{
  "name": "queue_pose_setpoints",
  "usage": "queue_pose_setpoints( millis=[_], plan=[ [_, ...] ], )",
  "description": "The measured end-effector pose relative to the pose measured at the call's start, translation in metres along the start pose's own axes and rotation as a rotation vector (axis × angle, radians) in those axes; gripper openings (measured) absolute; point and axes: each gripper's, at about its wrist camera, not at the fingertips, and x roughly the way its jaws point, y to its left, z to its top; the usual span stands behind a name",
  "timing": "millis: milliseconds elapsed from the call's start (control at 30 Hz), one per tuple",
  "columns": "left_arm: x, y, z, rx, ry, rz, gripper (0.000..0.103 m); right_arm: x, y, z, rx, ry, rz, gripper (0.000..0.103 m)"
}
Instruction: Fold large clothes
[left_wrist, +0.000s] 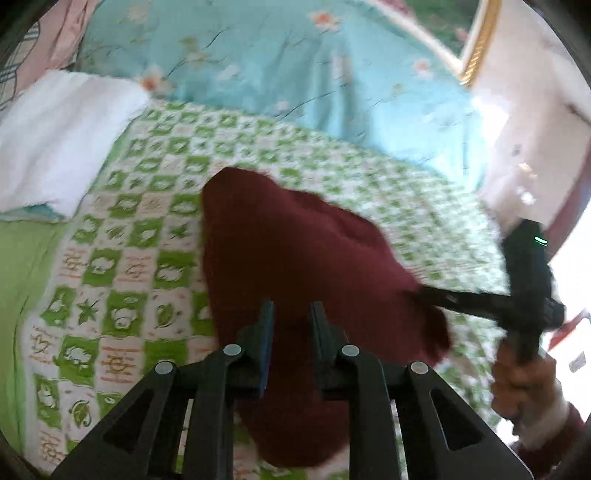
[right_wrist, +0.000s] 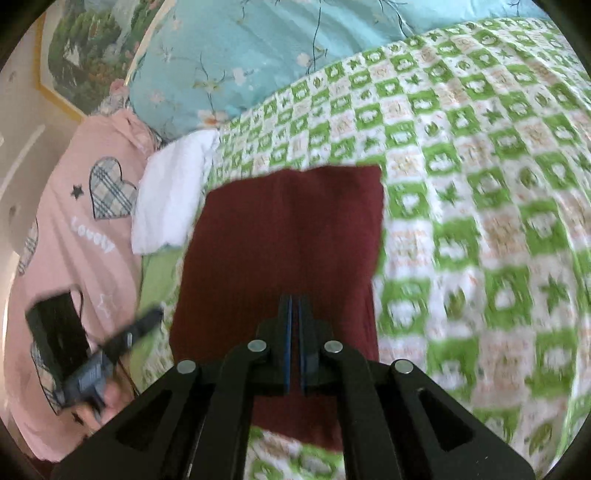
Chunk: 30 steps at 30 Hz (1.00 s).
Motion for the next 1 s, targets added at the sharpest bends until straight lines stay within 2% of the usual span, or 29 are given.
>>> queue_pose_setpoints(
  millis=[100, 200, 300, 433, 533, 667, 767, 867, 967, 1000],
  plan=[
    [0.019, -0.001, -0.006, 0.032, 0.034, 0.042, 0.019, 0.01, -0.009, -0.012, -0.001, 0.03, -0.073, 0.003],
    [0.025, -0.003, -0.014, 0.064, 0.025, 0.071, 0.019, 0.014, -0.021, -0.018, 0.035, 0.013, -0.068, 0.003],
    [0.026, 0.001, -0.016, 0.069, 0.029, 0.064, 0.02, 0.012, -0.021, -0.018, 0.039, 0.011, -0.064, 0.003],
    [-0.001, 0.005, -0.015, 0.044, 0.007, 0.013, 0.017, -0.003, -0.005, -0.018, 0.003, -0.001, -0.039, 0.003],
    [-0.018, -0.004, -0.026, 0.1, 0.01, -0.028, 0.019, -0.011, 0.006, -0.024, -0.034, -0.002, -0.03, 0.006],
    [-0.003, -0.015, -0.047, 0.192, 0.067, 0.082, 0.021, 0.006, -0.002, -0.037, -0.055, 0.058, -0.131, 0.007],
    [-0.001, -0.013, -0.048, 0.156, 0.053, 0.075, 0.021, 0.006, -0.009, -0.038, -0.008, 0.047, -0.103, 0.007],
    [-0.005, -0.01, -0.047, 0.135, 0.048, 0.068, 0.021, -0.003, -0.004, -0.037, -0.015, 0.037, -0.095, 0.008],
    [-0.01, -0.007, -0.048, 0.109, 0.049, 0.069, 0.023, -0.013, 0.002, -0.04, -0.031, 0.026, -0.092, 0.017],
    [-0.012, -0.006, -0.048, 0.093, 0.05, 0.073, 0.027, -0.017, 0.004, -0.042, -0.035, 0.019, -0.088, 0.027]
  ],
)
